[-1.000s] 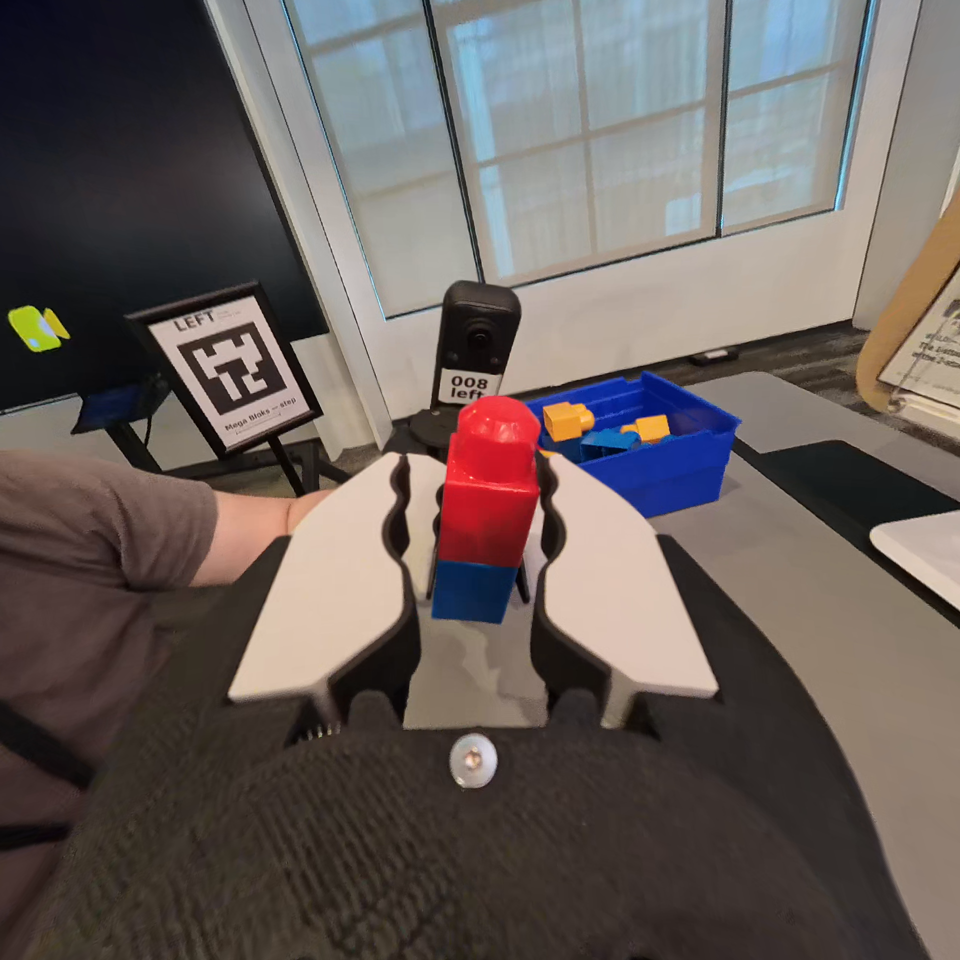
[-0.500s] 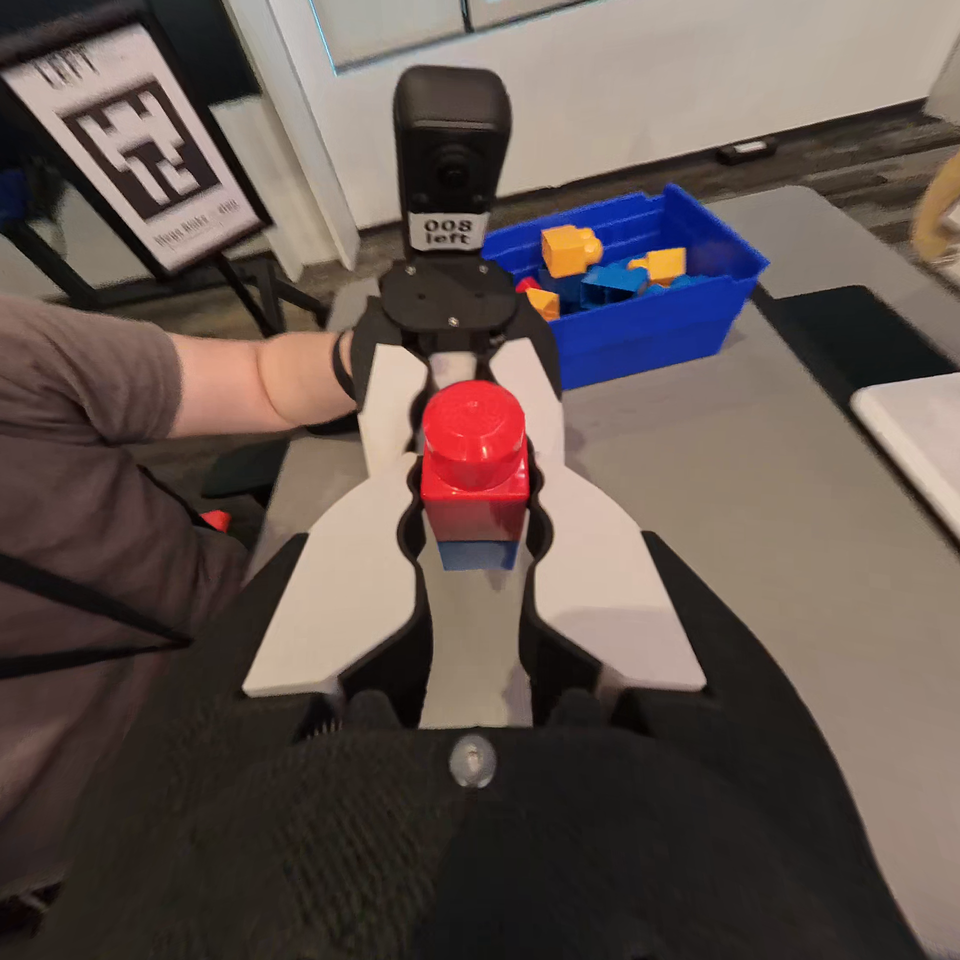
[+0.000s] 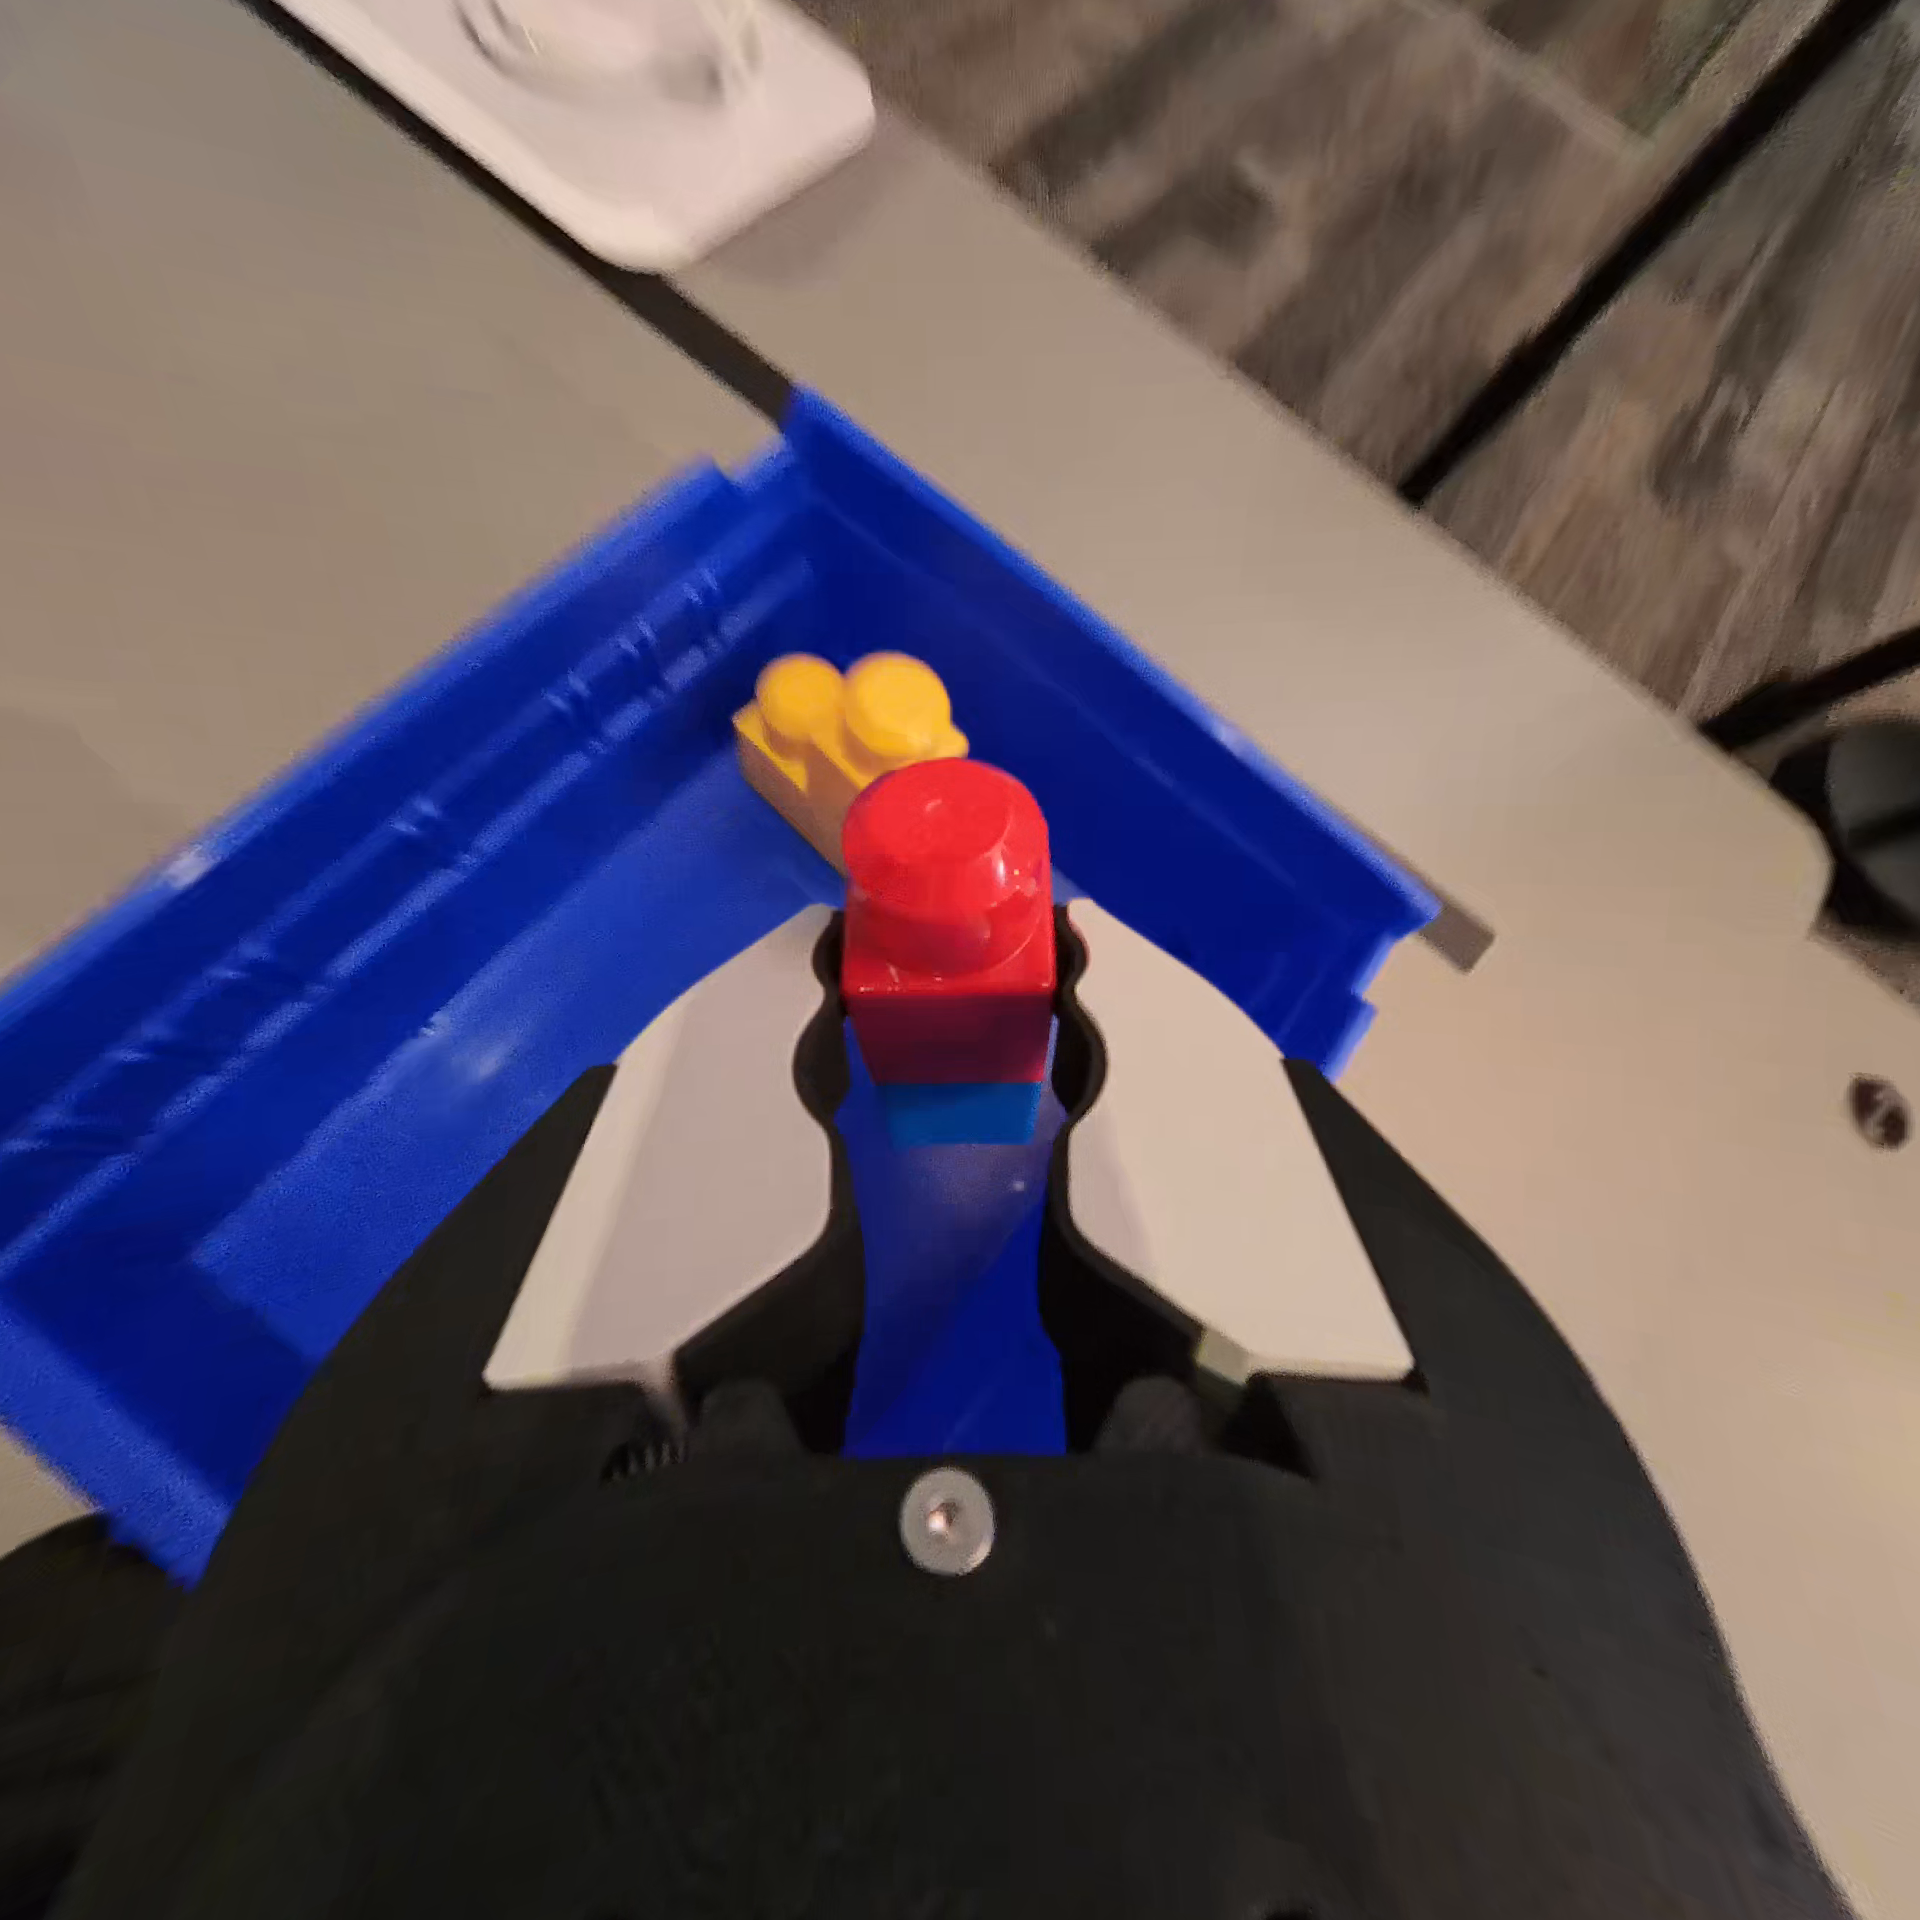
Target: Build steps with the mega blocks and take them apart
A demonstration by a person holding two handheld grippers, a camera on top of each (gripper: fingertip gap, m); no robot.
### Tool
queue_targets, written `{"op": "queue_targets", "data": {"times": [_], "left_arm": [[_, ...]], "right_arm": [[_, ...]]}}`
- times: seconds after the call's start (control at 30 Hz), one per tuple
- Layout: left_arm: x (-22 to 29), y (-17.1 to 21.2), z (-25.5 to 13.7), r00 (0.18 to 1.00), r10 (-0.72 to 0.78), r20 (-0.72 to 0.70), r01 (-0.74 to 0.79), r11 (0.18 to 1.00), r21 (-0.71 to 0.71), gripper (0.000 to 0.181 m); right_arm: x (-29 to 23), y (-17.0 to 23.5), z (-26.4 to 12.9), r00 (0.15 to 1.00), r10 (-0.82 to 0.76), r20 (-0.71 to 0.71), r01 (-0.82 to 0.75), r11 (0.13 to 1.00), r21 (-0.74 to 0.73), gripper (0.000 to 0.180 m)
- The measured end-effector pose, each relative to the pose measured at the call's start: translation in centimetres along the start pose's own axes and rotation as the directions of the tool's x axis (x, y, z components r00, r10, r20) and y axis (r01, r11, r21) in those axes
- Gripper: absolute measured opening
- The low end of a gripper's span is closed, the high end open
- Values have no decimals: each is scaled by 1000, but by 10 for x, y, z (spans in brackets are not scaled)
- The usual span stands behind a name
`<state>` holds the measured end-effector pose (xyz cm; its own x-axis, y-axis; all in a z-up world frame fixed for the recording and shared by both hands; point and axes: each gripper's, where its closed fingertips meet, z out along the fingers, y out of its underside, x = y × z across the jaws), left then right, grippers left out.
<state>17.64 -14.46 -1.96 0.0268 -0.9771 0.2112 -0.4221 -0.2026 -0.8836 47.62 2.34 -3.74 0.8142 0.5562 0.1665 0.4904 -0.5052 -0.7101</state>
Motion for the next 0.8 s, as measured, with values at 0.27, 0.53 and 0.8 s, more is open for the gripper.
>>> {"op": "queue_targets", "data": {"times": [0.27,0.53,0.8], "left_arm": [[8,-2,3,999,-13,-44,13,1000,13,65],[12,-1,5,997,-23,-71,23,1000,7,64],[19,0,7,995,-26,-96,25,1000,-8,63]], "right_arm": [[13,32,48,997,46,-58,-56,983,-176,38],[2,41,57,997,79,-2,-77,967,-243,38],[18,57,48,989,-83,-123,31,927,-373,52]]}}
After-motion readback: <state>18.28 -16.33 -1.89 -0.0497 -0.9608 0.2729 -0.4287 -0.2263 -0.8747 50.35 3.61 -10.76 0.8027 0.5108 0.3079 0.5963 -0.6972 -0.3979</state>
